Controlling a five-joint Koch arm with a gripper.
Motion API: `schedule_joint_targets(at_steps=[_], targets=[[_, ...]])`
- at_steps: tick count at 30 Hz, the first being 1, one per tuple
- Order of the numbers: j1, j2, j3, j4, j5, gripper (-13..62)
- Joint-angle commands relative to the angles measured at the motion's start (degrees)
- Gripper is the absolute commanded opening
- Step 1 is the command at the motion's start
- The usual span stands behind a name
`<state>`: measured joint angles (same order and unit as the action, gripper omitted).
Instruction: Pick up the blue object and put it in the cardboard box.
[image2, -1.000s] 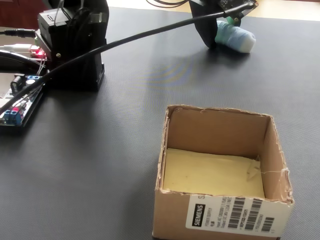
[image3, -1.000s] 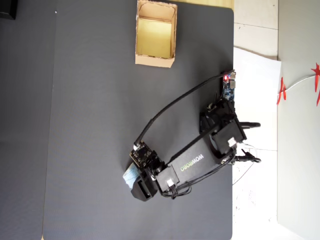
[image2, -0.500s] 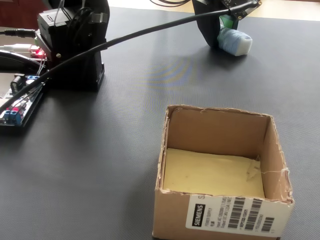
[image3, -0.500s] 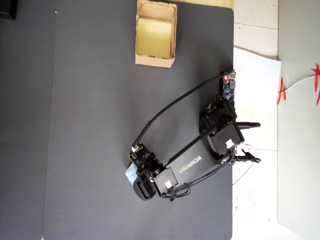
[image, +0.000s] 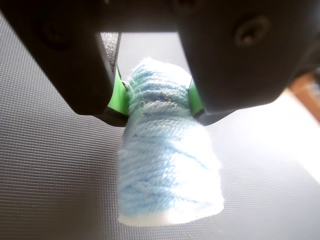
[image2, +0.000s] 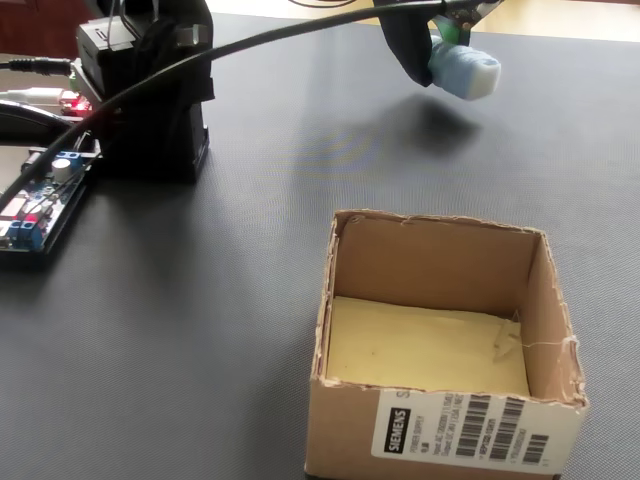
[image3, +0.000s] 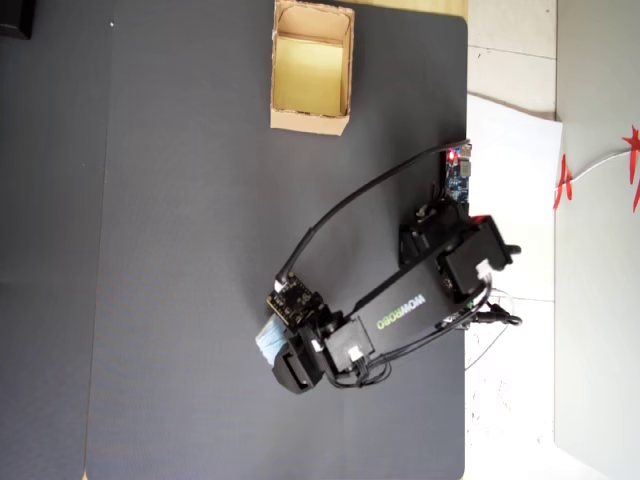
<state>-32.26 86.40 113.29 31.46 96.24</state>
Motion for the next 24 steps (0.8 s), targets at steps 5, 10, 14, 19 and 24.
schedule_joint_targets(at_steps=[5,10,14,19,24], targets=[[3.43,12.22,3.69,-7.73,-2.55,9.1],[8.35,20.04,9.84,-10.28,-2.9,9.1],[12.13,26.72,15.64,-11.16,-2.72,9.1],[16.26,35.95,22.06,-11.78,-2.55,9.1],[20.92,41.84,24.52,-12.39,-3.08,9.1]])
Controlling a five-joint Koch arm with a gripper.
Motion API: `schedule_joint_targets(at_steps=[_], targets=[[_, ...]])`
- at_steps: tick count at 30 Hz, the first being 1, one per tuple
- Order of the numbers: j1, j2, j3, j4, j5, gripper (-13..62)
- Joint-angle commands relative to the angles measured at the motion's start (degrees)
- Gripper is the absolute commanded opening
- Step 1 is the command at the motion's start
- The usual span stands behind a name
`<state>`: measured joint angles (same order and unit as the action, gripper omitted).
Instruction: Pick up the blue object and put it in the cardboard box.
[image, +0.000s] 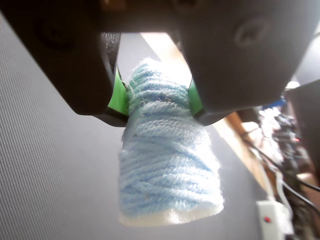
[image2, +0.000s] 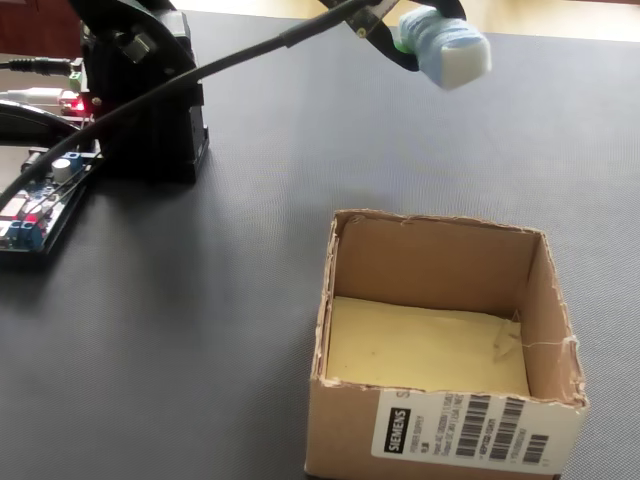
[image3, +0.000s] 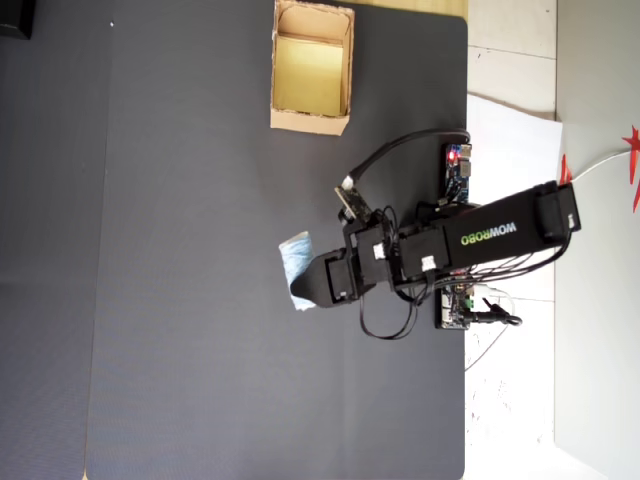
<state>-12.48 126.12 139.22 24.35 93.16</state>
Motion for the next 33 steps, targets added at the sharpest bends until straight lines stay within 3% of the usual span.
schedule_joint_targets(at_steps=[1,19,24,33], targets=[[2.02,3.08,-1.32,-5.45,-0.09,9.1],[27.77,6.68,-5.62,-11.87,-14.85,9.2],[40.96,-0.09,-11.34,-15.12,-23.38,9.2],[48.78,-11.43,-18.11,-16.35,-24.87,9.3]])
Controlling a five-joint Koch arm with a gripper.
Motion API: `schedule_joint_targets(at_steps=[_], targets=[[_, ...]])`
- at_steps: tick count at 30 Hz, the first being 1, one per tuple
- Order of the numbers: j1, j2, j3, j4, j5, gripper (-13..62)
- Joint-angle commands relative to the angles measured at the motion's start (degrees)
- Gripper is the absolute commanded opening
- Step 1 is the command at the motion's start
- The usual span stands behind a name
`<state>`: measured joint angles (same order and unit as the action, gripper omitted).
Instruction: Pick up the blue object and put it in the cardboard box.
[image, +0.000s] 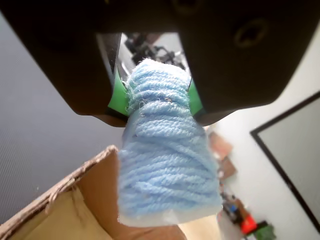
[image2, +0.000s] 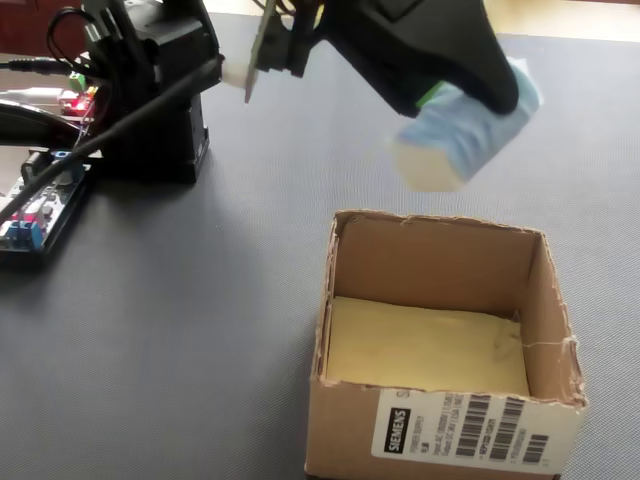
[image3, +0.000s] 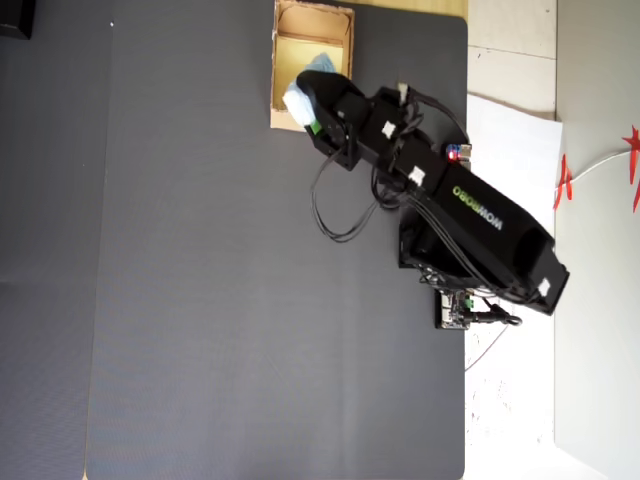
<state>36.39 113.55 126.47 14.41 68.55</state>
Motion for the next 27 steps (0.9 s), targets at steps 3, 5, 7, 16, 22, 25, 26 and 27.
schedule_joint_targets(at_steps=[3,5,7,16,22,25,26,27], targets=[[2.37,-2.37,-6.94,-6.42,-0.35,9.4],[4.66,-6.15,-8.53,-6.42,-0.79,9.6],[6.42,-8.44,-9.05,-6.24,-1.49,10.4],[7.73,-9.84,-8.26,-5.01,6.5,33.7],[7.38,-8.96,-7.38,-7.12,11.6,33.7],[5.36,-6.86,-5.27,-9.93,17.23,33.8],[4.31,-5.89,-4.39,-10.72,19.34,33.8],[3.08,-4.83,-3.34,-12.04,21.45,33.9]])
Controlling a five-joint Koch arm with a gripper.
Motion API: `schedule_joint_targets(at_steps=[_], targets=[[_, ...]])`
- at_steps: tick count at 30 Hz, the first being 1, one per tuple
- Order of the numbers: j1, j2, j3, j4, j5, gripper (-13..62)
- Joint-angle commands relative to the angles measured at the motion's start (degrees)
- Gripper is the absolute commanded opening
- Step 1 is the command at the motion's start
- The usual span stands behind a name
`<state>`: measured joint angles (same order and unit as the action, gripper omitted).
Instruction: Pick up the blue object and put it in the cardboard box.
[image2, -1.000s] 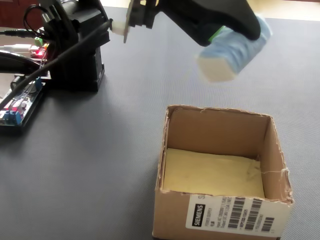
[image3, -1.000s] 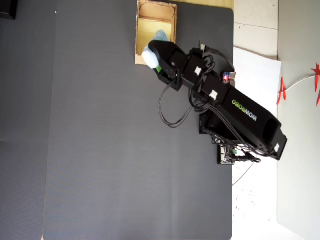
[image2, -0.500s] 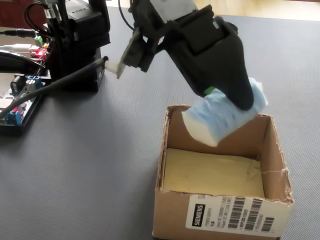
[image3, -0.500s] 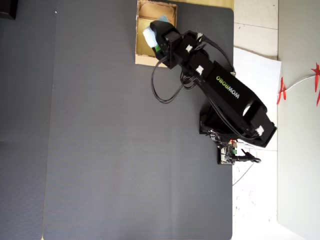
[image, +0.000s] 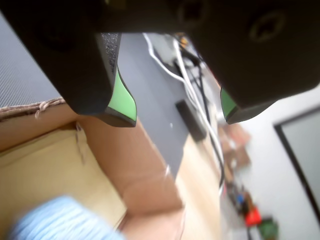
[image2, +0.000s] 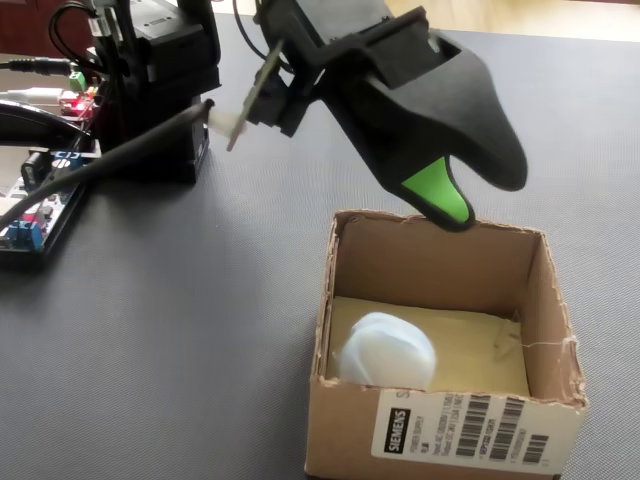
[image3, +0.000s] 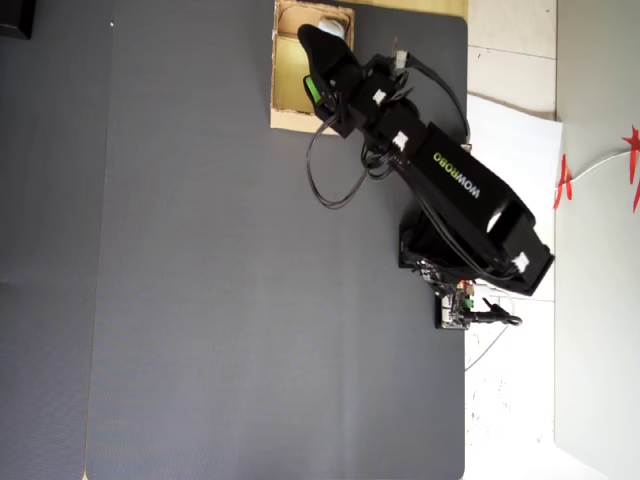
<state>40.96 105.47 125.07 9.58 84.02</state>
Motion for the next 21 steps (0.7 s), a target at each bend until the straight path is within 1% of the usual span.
schedule_joint_targets(at_steps=[1,4,8,13,21], targets=[[-2.72,4.13,-0.88,-8.7,7.03,34.0],[-7.65,7.21,2.02,-11.43,11.16,34.2],[-13.71,11.87,6.5,-13.27,12.39,34.3],[-21.27,19.07,19.69,-23.73,12.66,33.9],[-29.88,29.97,34.89,-24.87,16.7,34.0]])
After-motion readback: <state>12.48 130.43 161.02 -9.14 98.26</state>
